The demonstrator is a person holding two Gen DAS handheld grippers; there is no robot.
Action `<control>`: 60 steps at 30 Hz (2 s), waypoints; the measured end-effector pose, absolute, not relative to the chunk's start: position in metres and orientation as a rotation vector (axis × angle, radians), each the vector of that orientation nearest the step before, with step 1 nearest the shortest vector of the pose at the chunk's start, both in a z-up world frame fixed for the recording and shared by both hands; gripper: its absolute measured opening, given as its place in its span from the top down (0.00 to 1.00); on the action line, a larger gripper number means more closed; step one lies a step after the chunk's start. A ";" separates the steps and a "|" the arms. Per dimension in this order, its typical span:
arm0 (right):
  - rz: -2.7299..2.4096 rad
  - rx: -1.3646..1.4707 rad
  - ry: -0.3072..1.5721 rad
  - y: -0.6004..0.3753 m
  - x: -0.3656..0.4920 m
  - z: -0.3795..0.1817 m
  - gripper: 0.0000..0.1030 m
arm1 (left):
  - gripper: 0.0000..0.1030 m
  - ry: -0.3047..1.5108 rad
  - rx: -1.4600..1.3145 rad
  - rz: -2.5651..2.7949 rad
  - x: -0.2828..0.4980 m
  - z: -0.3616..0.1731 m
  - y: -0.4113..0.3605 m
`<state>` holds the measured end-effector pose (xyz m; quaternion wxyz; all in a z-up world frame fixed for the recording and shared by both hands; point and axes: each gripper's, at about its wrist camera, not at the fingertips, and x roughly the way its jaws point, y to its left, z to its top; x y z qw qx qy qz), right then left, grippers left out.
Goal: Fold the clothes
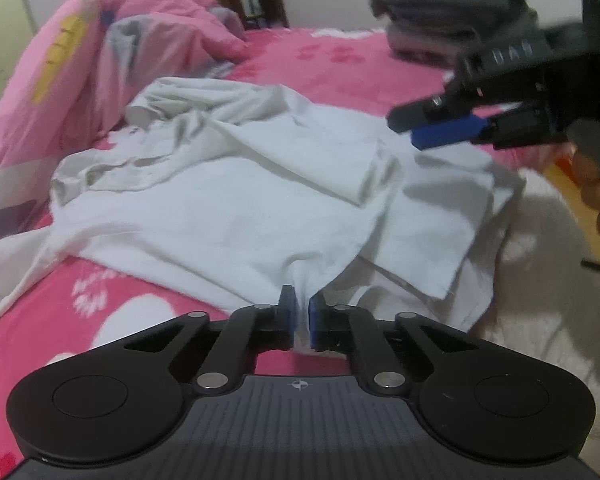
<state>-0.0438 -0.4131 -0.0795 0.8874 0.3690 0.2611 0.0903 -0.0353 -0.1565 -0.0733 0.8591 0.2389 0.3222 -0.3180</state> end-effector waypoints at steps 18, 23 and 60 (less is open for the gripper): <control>0.166 0.612 0.672 -0.374 -0.007 -0.071 0.67 | 1.00 0.938 0.372 -0.422 -0.080 -0.093 -0.014; 0.110 0.524 0.721 -0.369 0.001 -0.073 0.60 | 0.98 0.937 0.243 -0.462 -0.076 -0.086 0.011; 0.298 0.485 0.828 -0.348 -0.039 -0.059 0.99 | 1.00 1.068 -0.243 -0.436 -0.035 -0.084 0.052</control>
